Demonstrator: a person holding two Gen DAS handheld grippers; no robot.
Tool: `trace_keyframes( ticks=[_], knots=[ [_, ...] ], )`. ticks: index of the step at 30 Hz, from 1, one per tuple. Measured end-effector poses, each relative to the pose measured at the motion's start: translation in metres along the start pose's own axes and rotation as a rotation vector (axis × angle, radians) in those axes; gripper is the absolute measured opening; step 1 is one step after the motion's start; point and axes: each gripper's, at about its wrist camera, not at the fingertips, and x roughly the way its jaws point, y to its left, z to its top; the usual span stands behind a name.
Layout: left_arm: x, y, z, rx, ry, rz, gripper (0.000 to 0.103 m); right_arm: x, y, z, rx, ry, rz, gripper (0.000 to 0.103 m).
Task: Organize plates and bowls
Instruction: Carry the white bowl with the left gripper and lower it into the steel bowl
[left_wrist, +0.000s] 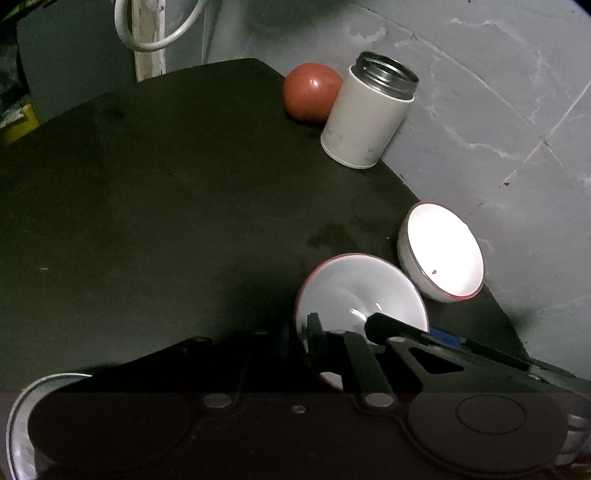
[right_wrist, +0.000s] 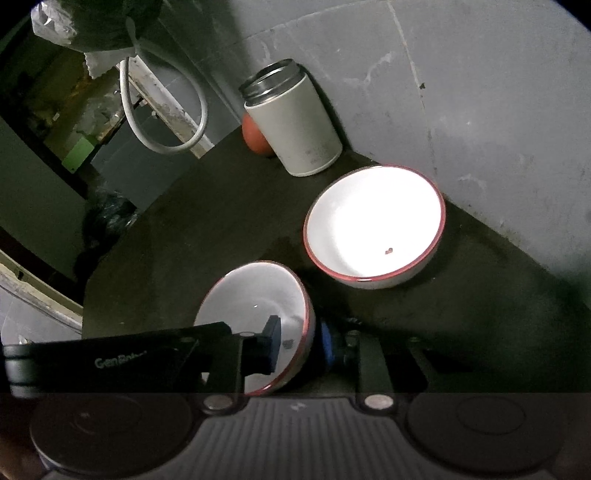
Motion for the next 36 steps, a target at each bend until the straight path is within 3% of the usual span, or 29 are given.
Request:
trace_keyframes(
  ticks=[2, 5, 14, 27, 36],
  knots=[
    [0.000, 0.001, -0.001, -0.010, 0.001, 0.000, 0.008, 0.001, 0.001, 0.000, -0.001, 0.000, 0.000, 0.024],
    [-0.001, 0.003, -0.001, -0.031, 0.005, -0.008, 0.008, 0.001, -0.001, 0.000, 0.015, -0.003, -0.006, 0.015],
    [-0.008, 0.007, -0.013, -0.104, -0.003, -0.027, 0.007, -0.002, -0.005, -0.003, 0.026, 0.007, 0.012, 0.013],
    [-0.074, -0.008, -0.039, -0.141, -0.117, -0.035, 0.007, -0.044, 0.003, -0.005, -0.037, -0.017, 0.063, 0.013],
    [-0.105, -0.009, -0.071, -0.202, -0.126, -0.049, 0.007, -0.083, 0.014, -0.020, -0.105, -0.003, 0.102, 0.013]
  ],
)
